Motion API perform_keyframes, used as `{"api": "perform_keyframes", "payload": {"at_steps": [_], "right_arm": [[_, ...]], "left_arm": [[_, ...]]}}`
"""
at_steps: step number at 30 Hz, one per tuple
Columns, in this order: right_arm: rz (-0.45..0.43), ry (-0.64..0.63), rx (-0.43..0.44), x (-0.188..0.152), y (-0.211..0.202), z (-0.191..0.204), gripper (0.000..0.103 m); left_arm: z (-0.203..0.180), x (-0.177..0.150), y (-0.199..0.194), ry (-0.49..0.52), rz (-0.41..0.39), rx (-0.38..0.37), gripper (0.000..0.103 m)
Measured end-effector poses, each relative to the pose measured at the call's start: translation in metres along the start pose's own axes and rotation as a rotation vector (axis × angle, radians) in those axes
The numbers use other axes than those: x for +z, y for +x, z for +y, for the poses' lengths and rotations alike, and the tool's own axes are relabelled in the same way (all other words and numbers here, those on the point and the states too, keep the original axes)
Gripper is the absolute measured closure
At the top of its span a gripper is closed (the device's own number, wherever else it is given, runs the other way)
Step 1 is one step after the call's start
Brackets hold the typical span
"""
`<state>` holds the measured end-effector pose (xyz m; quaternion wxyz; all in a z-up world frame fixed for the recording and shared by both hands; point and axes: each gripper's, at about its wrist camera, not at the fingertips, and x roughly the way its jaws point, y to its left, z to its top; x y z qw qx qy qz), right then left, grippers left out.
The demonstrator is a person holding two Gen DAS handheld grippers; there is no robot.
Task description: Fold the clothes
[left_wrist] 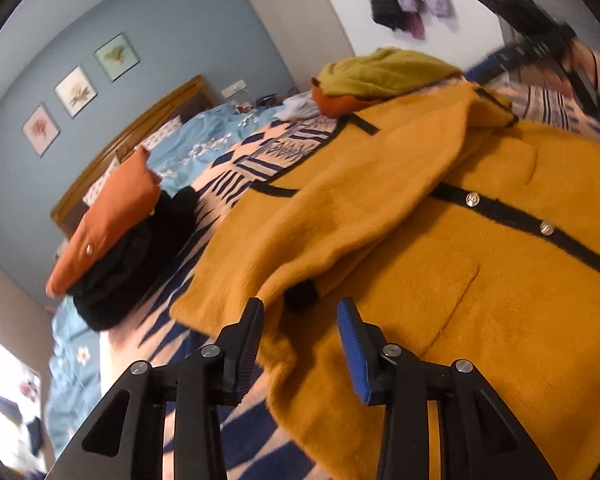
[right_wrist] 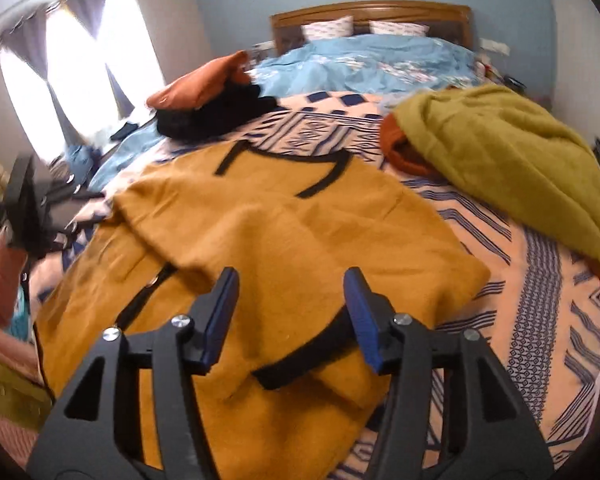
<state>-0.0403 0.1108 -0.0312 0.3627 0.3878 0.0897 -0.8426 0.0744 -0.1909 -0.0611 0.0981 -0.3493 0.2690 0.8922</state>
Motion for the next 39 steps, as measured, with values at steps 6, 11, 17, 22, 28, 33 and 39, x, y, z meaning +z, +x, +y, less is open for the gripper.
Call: {"api": "perform_keyframes", "payload": {"at_steps": [6, 11, 17, 22, 28, 33, 39], "right_arm": [[0.109, -0.024, -0.020, 0.007, 0.041, -0.005, 0.047], [0.097, -0.100, -0.013, 0.019, 0.038, 0.005, 0.091], [-0.003, -0.160, -0.100, 0.051, 0.027, 0.009, 0.091], [0.121, -0.083, -0.108, 0.044, 0.067, -0.012, 0.081], [0.070, 0.026, -0.090, 0.027, 0.051, -0.027, 0.052], [0.007, 0.082, -0.043, 0.021, 0.027, -0.028, 0.047], [0.012, 0.108, -0.013, 0.015, 0.025, -0.020, 0.047]], "left_arm": [[0.009, -0.008, 0.032, -0.066, 0.097, -0.002, 0.074], [0.025, -0.022, 0.027, -0.138, 0.127, -0.001, 0.083], [0.037, -0.035, 0.025, -0.194, 0.168, 0.056, 0.083], [0.048, -0.049, 0.013, -0.334, 0.135, -0.002, 0.081], [0.083, -0.045, -0.021, -0.553, -0.017, -0.073, 0.048], [0.091, -0.024, 0.011, -0.606, 0.037, -0.096, 0.044], [0.083, -0.018, 0.054, -0.600, 0.134, -0.051, 0.062]]}}
